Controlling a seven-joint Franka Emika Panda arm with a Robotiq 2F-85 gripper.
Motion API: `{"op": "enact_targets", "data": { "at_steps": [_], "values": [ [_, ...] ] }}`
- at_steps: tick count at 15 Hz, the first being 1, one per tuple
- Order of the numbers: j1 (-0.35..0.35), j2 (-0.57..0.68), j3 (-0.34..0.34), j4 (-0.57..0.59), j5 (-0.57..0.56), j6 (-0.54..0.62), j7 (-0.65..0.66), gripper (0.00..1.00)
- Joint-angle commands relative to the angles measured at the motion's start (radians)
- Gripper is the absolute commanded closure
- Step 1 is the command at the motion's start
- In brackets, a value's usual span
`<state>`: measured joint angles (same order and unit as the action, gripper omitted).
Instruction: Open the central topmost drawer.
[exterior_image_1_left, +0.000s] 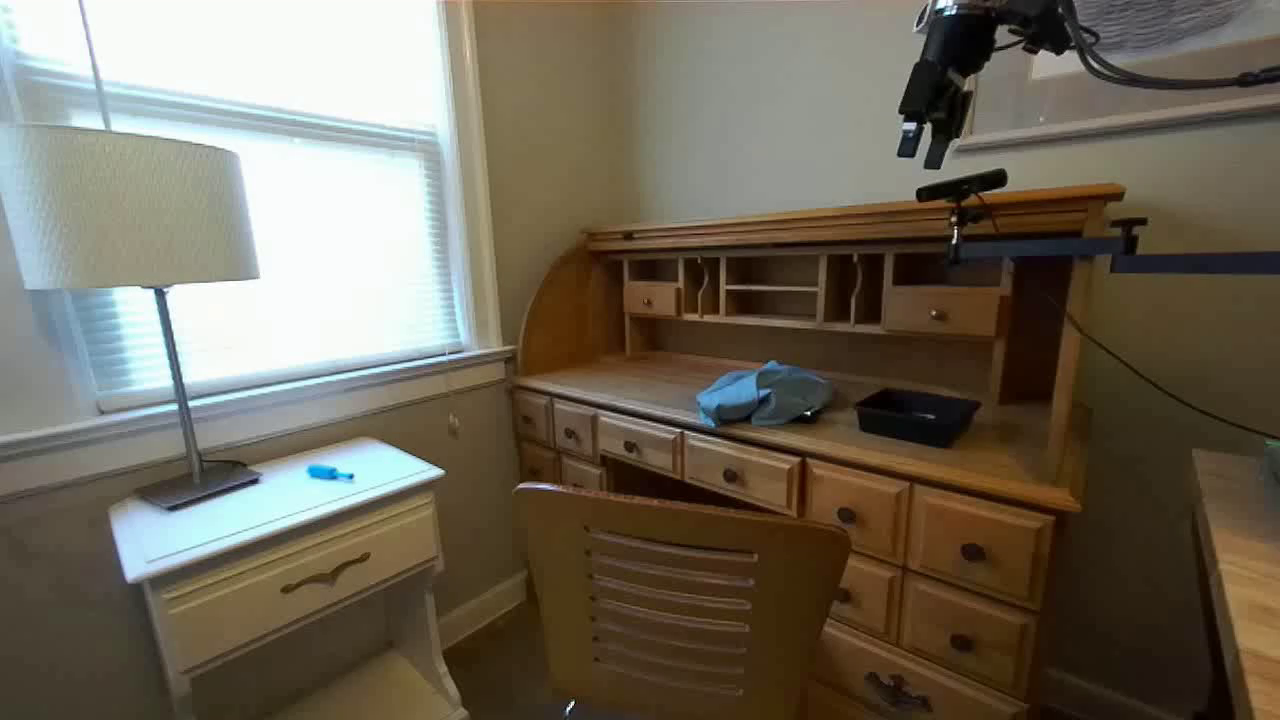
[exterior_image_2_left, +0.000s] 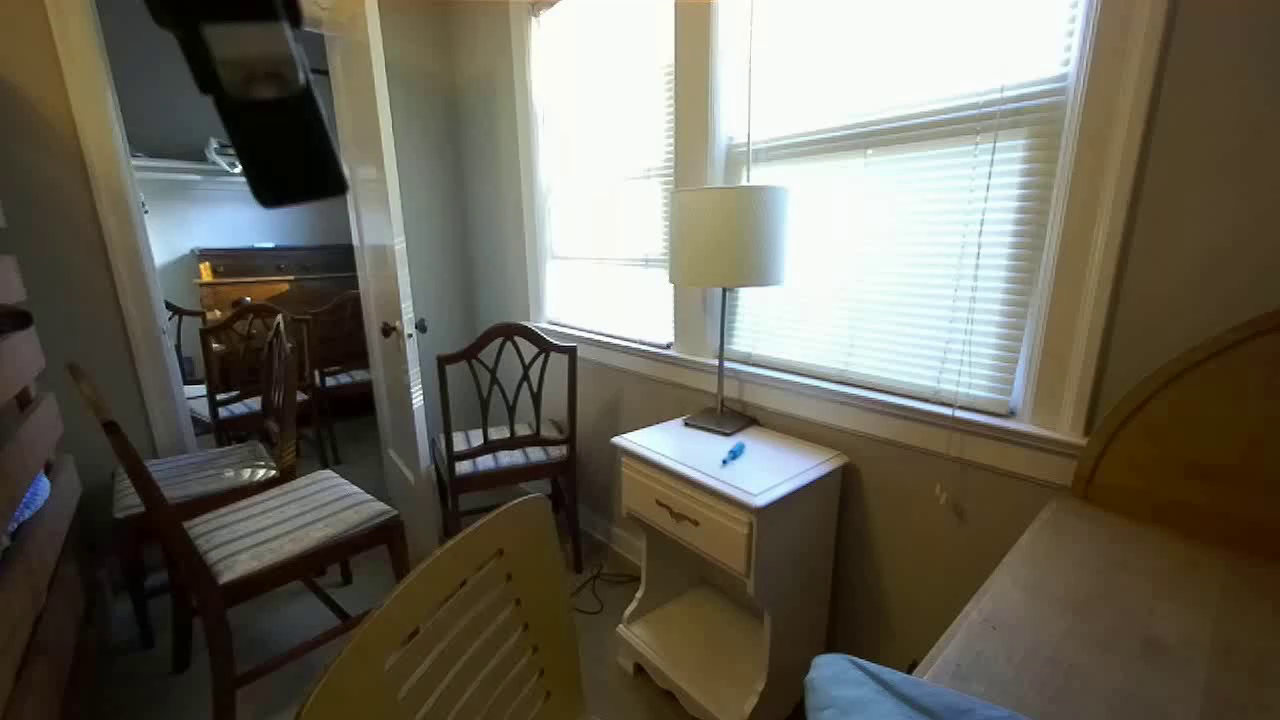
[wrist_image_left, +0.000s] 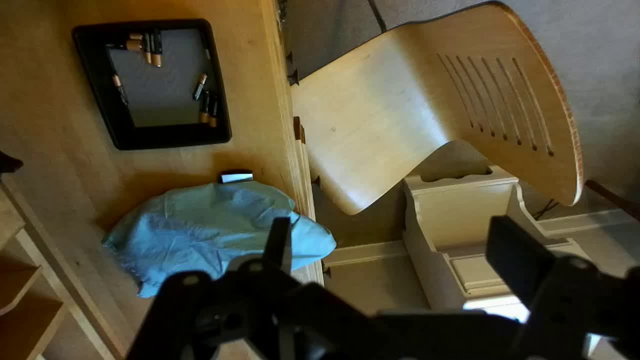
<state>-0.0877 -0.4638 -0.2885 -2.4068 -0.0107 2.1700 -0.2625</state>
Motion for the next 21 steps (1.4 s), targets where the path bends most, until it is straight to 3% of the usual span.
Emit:
{"op": "enact_targets", "data": {
  "at_steps": [1, 6, 13, 21],
  "values": [
    [-0.020, 0.003, 0.017, 0.002, 0.011, -0.003, -0.008, 0.00],
    [-0.004, 0.024, 0.011, 0.012, 0.060, 0.024, 0.005, 0.00],
    [0.041, 0.213, 0.085, 0.010, 0.129, 0.469, 0.078, 0.00],
    [0.054, 0.550, 0.154, 0.127, 0.189, 0.647, 0.051, 0.00]
  ]
}}
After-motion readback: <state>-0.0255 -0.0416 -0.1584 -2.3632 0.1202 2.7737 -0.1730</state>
